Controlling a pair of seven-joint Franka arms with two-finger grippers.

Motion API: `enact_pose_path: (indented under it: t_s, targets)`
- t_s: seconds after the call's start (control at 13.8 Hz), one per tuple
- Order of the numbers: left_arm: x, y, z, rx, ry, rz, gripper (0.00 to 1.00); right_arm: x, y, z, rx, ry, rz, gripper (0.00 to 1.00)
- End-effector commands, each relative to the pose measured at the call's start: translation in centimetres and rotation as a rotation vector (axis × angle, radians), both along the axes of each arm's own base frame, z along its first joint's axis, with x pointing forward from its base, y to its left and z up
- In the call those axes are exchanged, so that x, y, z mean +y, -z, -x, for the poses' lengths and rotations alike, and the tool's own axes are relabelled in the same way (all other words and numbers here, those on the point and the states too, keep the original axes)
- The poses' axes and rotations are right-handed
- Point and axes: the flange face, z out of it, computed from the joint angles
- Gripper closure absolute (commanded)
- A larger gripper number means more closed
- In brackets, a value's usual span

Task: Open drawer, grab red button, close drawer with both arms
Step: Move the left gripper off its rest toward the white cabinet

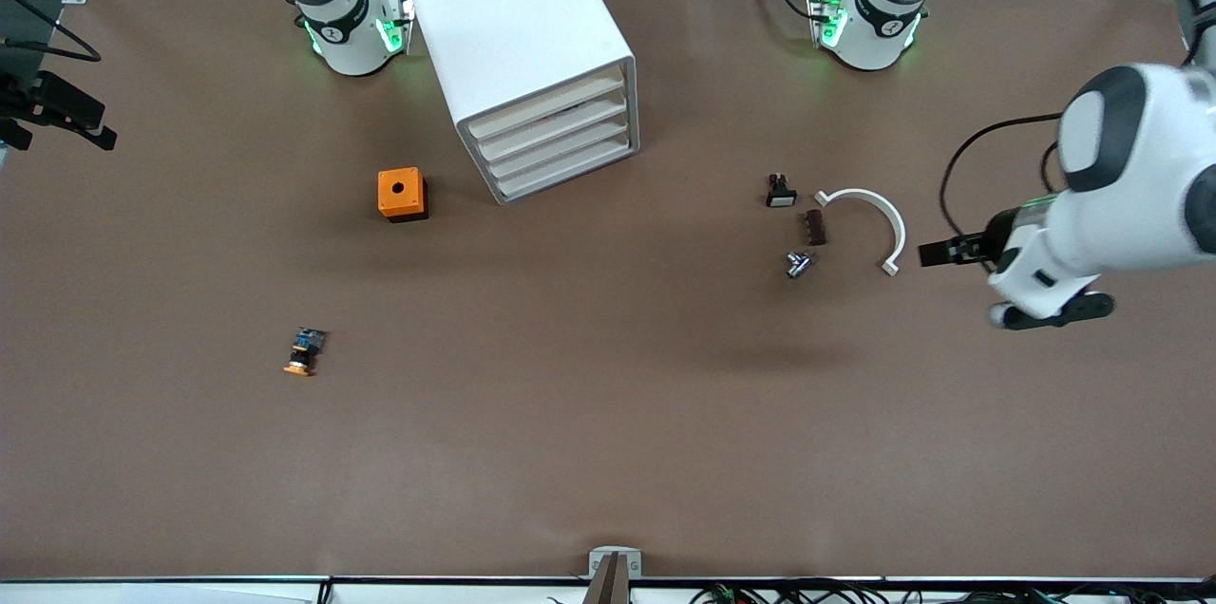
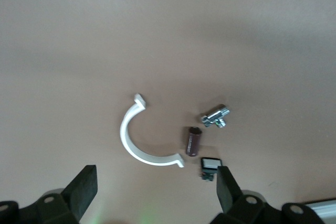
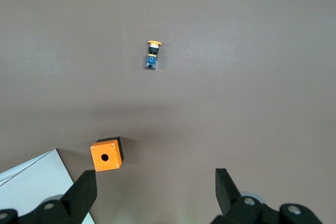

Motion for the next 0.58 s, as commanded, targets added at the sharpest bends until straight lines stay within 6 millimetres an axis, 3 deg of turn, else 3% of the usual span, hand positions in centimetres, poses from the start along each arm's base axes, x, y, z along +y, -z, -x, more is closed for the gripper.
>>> enact_pose_path:
  t_s: [0.0, 0.22, 0.36, 0.51]
  targets:
    - [-5.0, 3.2, -0.9, 0.037, -0.064, -0.081, 0.00, 0.0, -0.3, 0.6, -0.010, 0.010, -0.004, 0.00]
    - [-13.1, 8.4, 0.1, 0.084, -0.203, -0.194, 0.00, 0.0, -0.3, 0.7, -0.007, 0.010, -0.004, 0.00]
    - [-16.8, 9.1, 1.0, 0.092, -0.302, -0.231, 0.00, 0.0, -0.3, 0.7, -0.005, 0.010, -0.004, 0.00]
    - [-22.1, 9.2, 1.3, 0.141, -0.427, -0.179, 0.00, 0.1, -0.3, 0.7, -0.005, 0.010, -0.004, 0.00]
